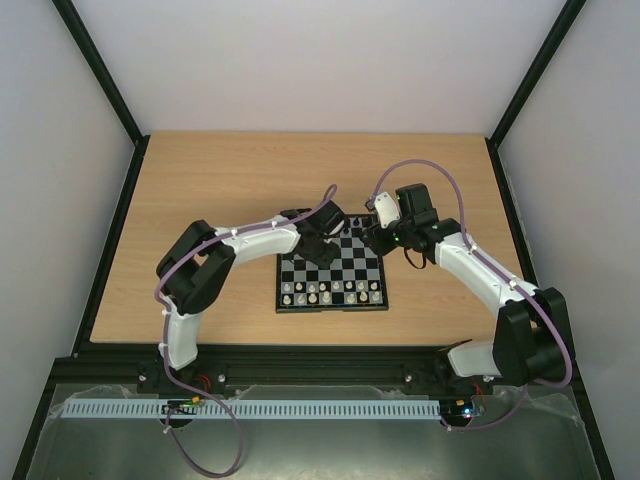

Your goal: Set up the chess pieces on the board

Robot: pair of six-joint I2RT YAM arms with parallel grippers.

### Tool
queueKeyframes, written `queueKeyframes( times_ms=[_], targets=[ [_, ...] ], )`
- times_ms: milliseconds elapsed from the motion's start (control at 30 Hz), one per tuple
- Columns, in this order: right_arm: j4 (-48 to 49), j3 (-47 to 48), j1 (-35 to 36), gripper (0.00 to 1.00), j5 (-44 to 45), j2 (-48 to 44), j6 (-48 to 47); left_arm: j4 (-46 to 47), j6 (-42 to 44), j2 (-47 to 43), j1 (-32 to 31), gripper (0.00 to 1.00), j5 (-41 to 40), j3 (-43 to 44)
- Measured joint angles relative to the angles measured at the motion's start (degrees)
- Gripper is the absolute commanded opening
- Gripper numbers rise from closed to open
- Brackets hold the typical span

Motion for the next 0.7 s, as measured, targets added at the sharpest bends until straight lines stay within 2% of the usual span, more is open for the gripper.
queueKeyframes(
  times_ms=[200,467,567,700],
  targets=[
    [0.00,0.00,0.00,0.49,-0.24,0.00,-0.02,-0.26,-0.09,0.24,-0.02,0.16,0.09,0.20],
    [-0.02,0.00,0.02,0.49,-0.63,0.00,0.22,-0.87,-0.24,-1.33,-0.13,0.13,0.17,-0.70],
    [-0.42,0.22,0.00,0.48,-0.68,0.00,1.16,0.85,-0.37,-5.79,-0.28,0.12,0.50,-4.15],
    [-4.33,4.22,-0.22,0.48,-1.92,0.07,2.91,6.88,-0.87,-16.59,-0.83,0.11,1.42,-12.26]
  ],
)
